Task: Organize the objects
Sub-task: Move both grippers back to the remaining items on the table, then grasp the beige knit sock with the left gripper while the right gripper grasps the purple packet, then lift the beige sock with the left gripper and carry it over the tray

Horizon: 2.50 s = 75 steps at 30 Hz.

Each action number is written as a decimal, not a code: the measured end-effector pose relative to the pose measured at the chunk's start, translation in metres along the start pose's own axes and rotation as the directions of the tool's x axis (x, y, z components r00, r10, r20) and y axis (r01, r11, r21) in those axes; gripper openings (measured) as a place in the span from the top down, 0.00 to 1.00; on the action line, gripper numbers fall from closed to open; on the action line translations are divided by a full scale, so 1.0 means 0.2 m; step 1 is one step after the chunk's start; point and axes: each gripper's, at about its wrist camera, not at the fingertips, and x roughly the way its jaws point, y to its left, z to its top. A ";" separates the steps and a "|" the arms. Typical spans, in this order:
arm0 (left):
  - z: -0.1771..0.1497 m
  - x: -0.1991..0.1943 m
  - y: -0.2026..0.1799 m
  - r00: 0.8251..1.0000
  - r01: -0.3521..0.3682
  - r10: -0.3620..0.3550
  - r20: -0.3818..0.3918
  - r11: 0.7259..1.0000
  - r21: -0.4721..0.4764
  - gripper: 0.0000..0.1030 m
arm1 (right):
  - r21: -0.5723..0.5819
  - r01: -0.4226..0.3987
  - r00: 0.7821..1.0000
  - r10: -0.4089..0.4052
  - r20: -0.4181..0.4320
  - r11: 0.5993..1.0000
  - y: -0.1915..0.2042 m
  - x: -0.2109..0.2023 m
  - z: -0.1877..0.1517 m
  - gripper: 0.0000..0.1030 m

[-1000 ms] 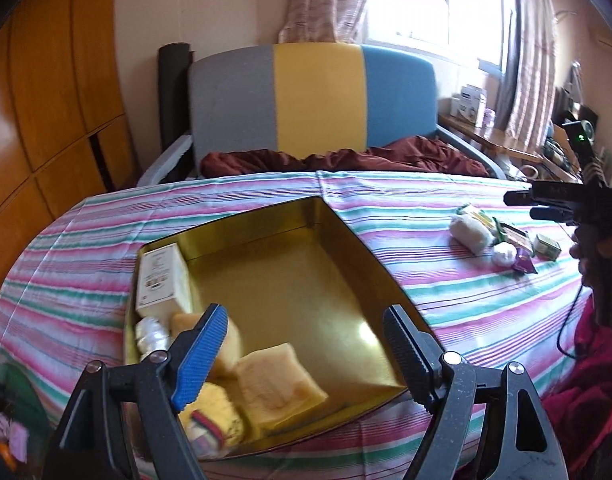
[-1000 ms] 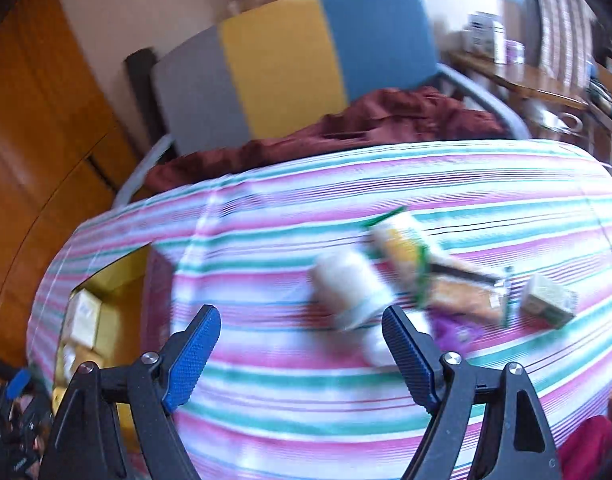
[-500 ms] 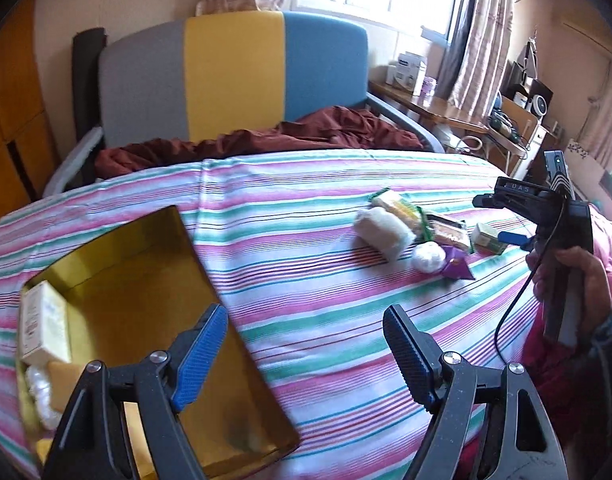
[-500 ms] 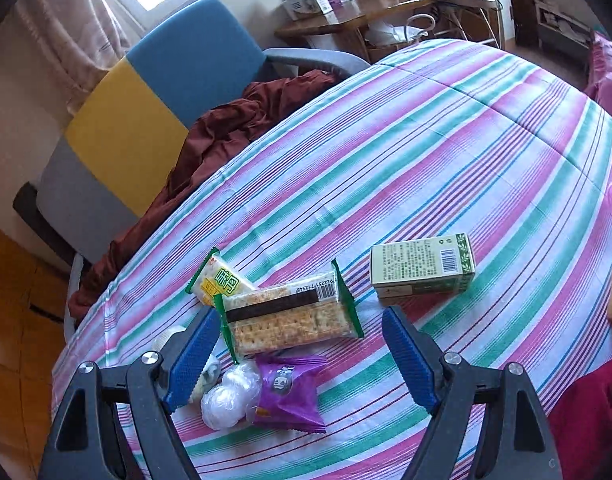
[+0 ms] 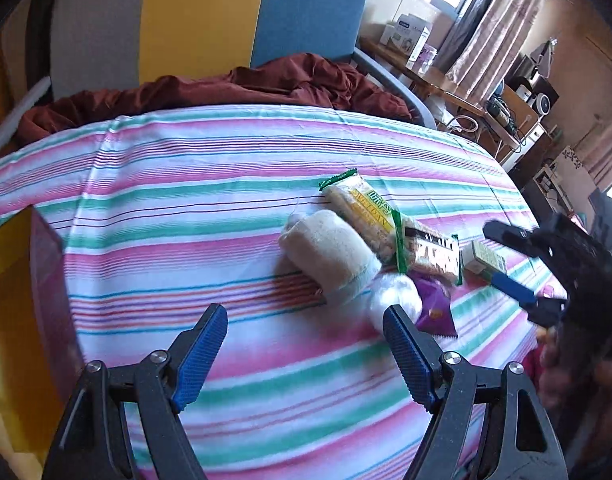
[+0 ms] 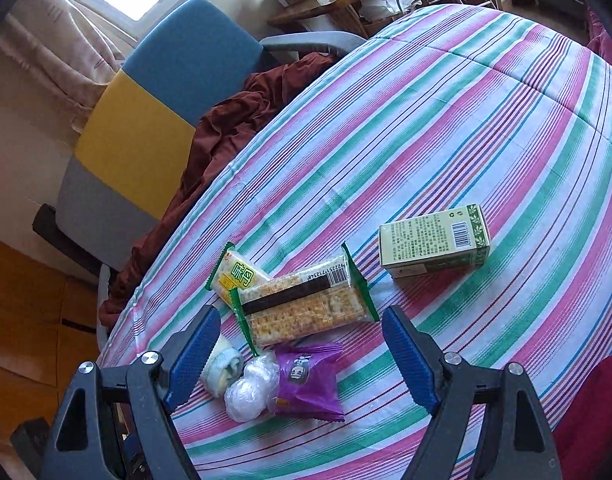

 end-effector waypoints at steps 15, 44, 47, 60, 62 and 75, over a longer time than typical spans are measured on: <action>0.16 0.42 -0.10 0.997 -0.066 0.065 -0.042 0.997 -0.040 0.35 | 0.063 -0.024 0.999 0.022 0.022 0.998 -0.07 -0.02 0.03 0.18; -0.41 0.10 -0.03 0.994 -0.099 0.090 0.058 0.979 0.178 0.49 | -0.193 0.108 0.974 -0.143 -0.176 0.975 0.09 0.19 -0.07 0.49; -0.40 0.10 -0.02 0.995 -0.086 0.077 0.060 0.982 0.167 0.49 | -0.214 0.105 0.971 -0.147 -0.189 0.971 0.11 0.20 -0.10 0.49; -0.39 0.08 -0.01 0.998 -0.026 0.019 0.052 0.991 0.134 0.36 | -0.451 0.273 0.919 -0.369 -0.141 0.850 0.23 0.34 -0.18 0.65; -0.37 0.06 0.01 0.999 -0.005 0.001 0.035 0.994 0.107 0.35 | -0.459 0.276 0.917 -0.374 -0.137 0.844 0.23 0.34 -0.19 0.66; -0.18 0.06 0.09 0.999 0.008 -0.010 -0.041 0.999 -0.038 0.29 | -0.479 0.281 0.911 -0.388 -0.140 0.832 0.22 0.33 -0.20 0.65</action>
